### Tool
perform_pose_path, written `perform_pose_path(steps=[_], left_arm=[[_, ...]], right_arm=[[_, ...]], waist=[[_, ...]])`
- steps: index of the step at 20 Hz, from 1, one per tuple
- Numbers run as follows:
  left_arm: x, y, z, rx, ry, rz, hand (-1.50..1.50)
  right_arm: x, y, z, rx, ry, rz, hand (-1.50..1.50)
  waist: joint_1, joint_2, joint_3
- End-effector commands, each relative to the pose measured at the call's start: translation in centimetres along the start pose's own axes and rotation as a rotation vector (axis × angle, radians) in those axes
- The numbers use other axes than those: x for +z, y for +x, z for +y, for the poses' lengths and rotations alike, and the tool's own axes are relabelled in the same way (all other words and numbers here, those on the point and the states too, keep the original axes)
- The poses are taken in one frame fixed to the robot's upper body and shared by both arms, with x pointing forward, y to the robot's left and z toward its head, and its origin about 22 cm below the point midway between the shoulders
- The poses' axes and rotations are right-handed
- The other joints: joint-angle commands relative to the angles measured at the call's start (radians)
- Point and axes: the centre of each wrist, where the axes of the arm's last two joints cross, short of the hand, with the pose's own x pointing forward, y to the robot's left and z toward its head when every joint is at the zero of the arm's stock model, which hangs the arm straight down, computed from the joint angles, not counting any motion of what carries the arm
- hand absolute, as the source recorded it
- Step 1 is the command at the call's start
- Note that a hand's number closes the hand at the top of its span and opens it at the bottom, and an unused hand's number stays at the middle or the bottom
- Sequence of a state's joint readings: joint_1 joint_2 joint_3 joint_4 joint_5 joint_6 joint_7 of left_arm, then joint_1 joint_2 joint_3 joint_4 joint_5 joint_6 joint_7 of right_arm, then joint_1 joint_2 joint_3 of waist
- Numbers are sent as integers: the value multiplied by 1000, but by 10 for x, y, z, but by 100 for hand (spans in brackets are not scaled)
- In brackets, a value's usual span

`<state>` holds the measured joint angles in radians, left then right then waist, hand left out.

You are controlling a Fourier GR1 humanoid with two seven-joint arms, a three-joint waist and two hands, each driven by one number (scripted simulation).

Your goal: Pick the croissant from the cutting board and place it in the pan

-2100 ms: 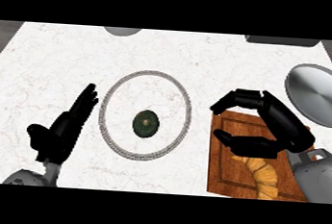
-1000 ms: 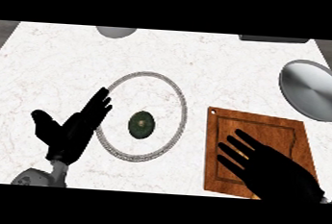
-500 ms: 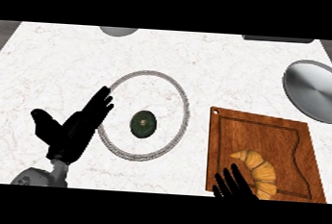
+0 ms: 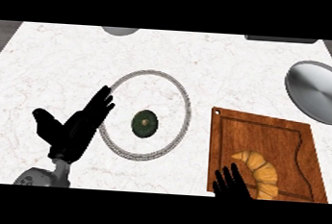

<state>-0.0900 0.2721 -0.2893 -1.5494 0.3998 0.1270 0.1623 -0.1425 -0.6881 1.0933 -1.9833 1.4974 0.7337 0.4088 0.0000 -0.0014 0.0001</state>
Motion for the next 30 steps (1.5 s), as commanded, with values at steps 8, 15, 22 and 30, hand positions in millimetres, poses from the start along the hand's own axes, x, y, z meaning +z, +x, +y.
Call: perform_pose_path(steps=[8,15,22,30], left_arm=[[5,-13,-5,2,2,8,0],[3,-6,11,-8,-11,6,0],[13,-12,4,-18,-20,14,0],[-11,-2,-16,2,1,4,0]], right_arm=[[-18,-3,26,36,-30,56,-150],[-36,-51,42,54,-15,52,-150],[-54,-18,31,141,-176,-19,150],[-56,-50,51,205,-276,-21,150]], waist=[[2,0,0],[2,1,0],[9,1,0],[-3,1,0]])
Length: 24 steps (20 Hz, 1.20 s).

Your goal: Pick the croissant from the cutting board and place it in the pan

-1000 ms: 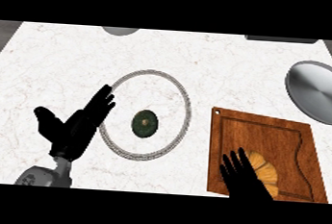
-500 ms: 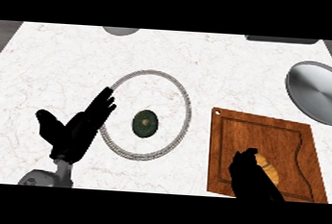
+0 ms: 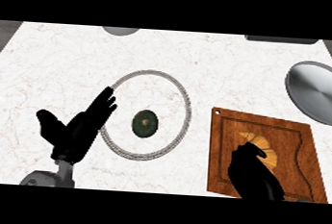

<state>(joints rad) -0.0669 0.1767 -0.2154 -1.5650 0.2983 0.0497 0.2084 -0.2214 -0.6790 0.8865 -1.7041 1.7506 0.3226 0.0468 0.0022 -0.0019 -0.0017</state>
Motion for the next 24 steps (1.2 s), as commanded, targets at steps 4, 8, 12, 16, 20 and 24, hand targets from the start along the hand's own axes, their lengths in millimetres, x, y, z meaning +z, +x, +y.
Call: perform_pose_path(steps=[4,8,12,16,20,24], left_arm=[[1,5,17,-2,52,-4,0],[7,-4,13,18,84,0,0],[10,-6,16,24,78,-9,0],[13,-9,31,10,64,4,0],[14,-2,21,12,47,1,0],[0,4,0,5,24,-1,0]], right_arm=[[21,-9,23,-548,-81,149,150],[41,-14,35,-882,-166,291,150],[69,-50,29,-979,-447,427,150],[98,-62,27,-1182,-598,469,150],[118,-87,41,-1398,-691,491,150],[139,-103,76,-1535,-710,542,150]], waist=[[-60,6,7],[-87,0,8],[-73,-7,5],[-67,-5,3],[-37,-2,4],[-24,1,3]])
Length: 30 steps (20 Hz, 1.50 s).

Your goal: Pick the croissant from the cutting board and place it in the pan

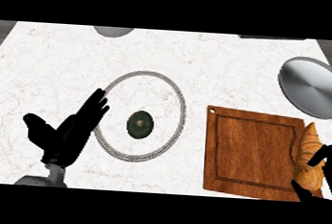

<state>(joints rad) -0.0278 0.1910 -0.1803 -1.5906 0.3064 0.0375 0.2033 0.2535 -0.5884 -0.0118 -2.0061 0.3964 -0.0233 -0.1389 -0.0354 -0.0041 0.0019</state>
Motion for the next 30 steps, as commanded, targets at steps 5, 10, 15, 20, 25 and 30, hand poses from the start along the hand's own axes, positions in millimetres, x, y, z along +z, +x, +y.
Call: perform_pose_path(steps=[5,10,15,20,25,30], left_arm=[[-22,-2,1,-18,-41,-4,0],[-10,-2,4,-14,-54,7,0],[-27,3,-15,-14,-61,-10,0],[2,-1,-17,1,-65,-13,0],[-20,3,-19,-19,-93,-22,0],[-29,17,-24,-21,-95,-25,0]], right_arm=[[-21,-82,-24,-164,-63,90,150],[-56,-109,-38,4,-114,104,150],[-89,-143,-27,14,-223,125,150],[-92,-171,-15,50,-372,168,150],[-114,-184,-31,9,-469,202,150],[-117,-191,-22,32,-452,212,150]], waist=[[40,8,-1],[52,7,-1],[65,14,0],[71,11,1],[89,25,3],[99,32,4]])
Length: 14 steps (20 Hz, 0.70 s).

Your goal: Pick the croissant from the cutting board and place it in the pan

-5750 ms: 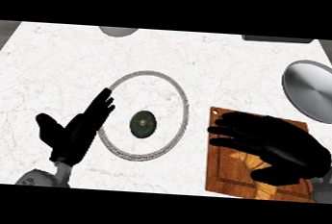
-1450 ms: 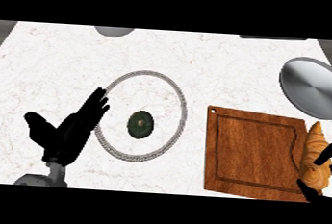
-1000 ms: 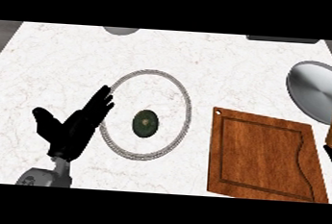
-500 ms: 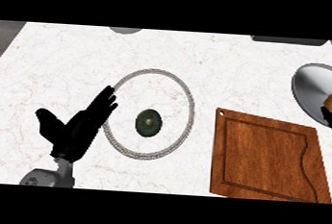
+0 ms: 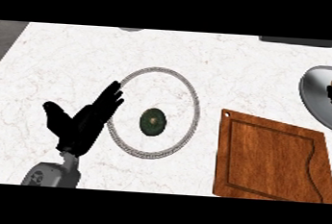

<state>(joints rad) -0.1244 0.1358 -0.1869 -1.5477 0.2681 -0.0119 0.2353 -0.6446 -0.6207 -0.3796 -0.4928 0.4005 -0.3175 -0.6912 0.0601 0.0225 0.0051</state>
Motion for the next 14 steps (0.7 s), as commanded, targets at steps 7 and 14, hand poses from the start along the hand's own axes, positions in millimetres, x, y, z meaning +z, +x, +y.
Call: perform_pose_path(steps=[7,14], left_arm=[[1,-2,-9,-21,-55,-11,0],[-5,7,-20,-3,-45,-8,0]], right_arm=[[1,-23,-28,204,161,176,-150],[2,-13,5,17,212,179,-150]], waist=[[53,22,1],[47,20,7]])
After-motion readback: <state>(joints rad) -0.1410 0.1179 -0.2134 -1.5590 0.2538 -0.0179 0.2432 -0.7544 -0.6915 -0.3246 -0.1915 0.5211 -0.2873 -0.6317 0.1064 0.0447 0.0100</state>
